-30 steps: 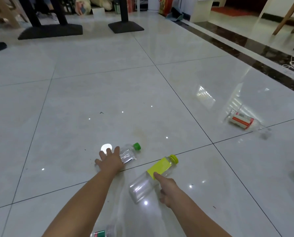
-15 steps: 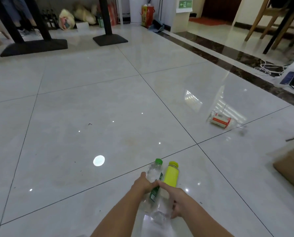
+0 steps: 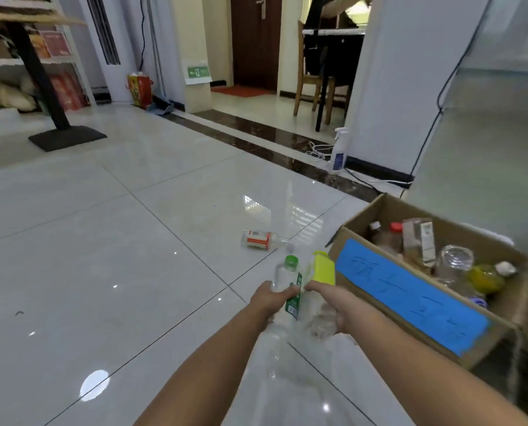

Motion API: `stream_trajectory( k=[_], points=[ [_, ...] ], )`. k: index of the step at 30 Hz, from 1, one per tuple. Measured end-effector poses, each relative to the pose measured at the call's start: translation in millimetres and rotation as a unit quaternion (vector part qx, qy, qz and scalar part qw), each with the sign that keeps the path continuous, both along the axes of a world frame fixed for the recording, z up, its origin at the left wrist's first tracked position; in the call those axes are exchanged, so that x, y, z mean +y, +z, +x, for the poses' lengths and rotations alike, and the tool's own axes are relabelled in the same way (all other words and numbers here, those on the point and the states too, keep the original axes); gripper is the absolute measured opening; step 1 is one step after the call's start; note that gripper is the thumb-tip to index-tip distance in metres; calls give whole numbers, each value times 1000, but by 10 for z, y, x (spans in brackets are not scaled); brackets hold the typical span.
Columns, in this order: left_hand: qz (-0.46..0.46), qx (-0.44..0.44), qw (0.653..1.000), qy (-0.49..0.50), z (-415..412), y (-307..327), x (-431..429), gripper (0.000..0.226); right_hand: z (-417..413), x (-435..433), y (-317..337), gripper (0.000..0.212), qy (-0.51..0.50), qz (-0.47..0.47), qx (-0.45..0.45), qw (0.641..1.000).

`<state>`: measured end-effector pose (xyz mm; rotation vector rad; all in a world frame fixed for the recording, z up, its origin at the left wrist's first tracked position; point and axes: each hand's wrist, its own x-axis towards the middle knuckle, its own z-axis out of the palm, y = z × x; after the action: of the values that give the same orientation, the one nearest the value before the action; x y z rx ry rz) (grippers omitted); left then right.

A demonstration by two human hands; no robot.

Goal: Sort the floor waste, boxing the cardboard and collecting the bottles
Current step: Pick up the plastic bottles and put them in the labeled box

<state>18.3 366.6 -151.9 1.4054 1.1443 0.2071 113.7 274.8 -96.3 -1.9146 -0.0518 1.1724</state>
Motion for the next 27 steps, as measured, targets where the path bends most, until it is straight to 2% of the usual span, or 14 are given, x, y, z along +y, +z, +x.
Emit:
stream_trajectory(
  k=[2, 5, 7, 9, 11, 12, 14, 17, 21, 25, 27],
  points=[
    [12, -15, 999, -29, 483, 203, -237, 62, 490, -235, 166, 56, -55, 42, -26, 997],
    [33, -47, 996, -75, 1198, 512, -537, 54, 1175, -557, 419, 74, -130, 100, -60, 985],
    [38, -71, 991, -102, 1666, 710, -713, 62, 1632, -760, 516, 84, -160, 85, -104, 978],
    [62, -71, 989, -118, 2097, 891, -848, 67, 2259, -890, 387, 111, -180, 72, -148, 970],
    [98, -63, 987, -112, 2424, 1073, -910, 82, 2500, -991, 467, 124, -158, 73, -169, 970],
    [109, -60, 986, -110, 2550, 1146, -912, 91, 2602, -1026, 480, 121, -142, 77, -164, 973],
    [146, -21, 983, -113, 2671, 1175, -849, 100, 2518, -1123, 620, 100, -107, 65, -155, 980],
    [199, 83, 969, -121, 2461, 1011, -714, 95, 2485, -1198, 474, 109, -72, 8, -151, 986],
    [203, 121, 968, -87, 1967, 732, -465, 80, 2394, -1173, 273, 91, -109, -29, -205, 972],
    [186, 146, 969, -68, 1373, 532, -256, 85, 2160, -992, 44, 106, -114, -42, -264, 957],
    [187, 159, 968, -58, 1002, 459, -157, 83, 1806, -878, 20, 96, -65, -54, -331, 940]
  ],
)
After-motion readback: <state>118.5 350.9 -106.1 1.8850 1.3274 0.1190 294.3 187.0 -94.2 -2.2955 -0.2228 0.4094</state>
